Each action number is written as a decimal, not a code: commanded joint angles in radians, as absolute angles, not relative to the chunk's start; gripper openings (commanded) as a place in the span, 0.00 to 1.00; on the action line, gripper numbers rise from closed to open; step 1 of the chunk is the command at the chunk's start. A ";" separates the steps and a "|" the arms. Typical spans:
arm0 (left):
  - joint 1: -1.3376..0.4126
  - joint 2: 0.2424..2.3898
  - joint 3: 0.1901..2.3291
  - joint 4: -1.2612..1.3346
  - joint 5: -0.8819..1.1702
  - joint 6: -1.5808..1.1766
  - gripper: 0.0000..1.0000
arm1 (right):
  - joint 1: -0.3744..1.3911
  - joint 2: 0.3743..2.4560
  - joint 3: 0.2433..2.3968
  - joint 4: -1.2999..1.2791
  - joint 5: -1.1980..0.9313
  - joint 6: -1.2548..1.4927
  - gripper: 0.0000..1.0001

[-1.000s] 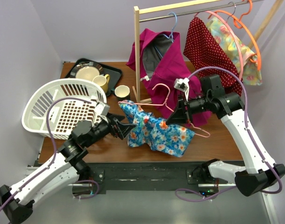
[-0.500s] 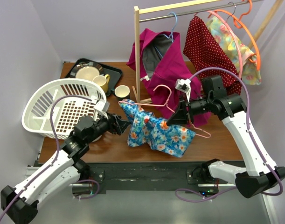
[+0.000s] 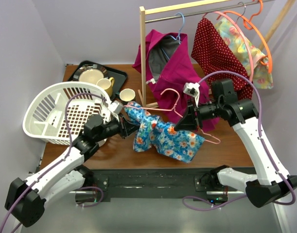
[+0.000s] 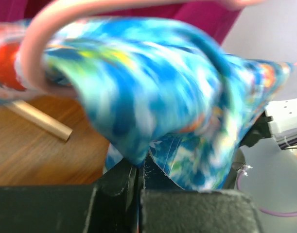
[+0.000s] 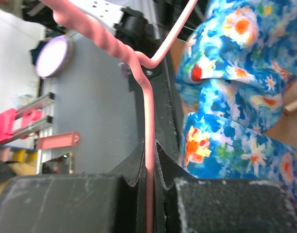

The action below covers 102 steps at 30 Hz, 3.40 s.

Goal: Place the skirt on the hanger
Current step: Place skirt on hanger

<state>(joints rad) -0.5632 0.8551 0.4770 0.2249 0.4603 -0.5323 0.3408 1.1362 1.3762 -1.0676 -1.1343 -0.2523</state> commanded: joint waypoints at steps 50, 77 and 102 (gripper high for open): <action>-1.048 0.734 0.798 -0.134 0.157 -0.549 1.00 | 0.354 1.089 1.295 -0.652 -0.882 0.198 0.00; -1.618 1.683 1.355 -0.253 -1.131 -0.384 0.56 | 0.354 1.037 1.213 -0.584 -0.834 0.296 0.00; -1.605 1.603 1.322 0.071 -0.267 -0.275 0.11 | 0.354 1.011 1.221 -0.653 -0.765 0.131 0.00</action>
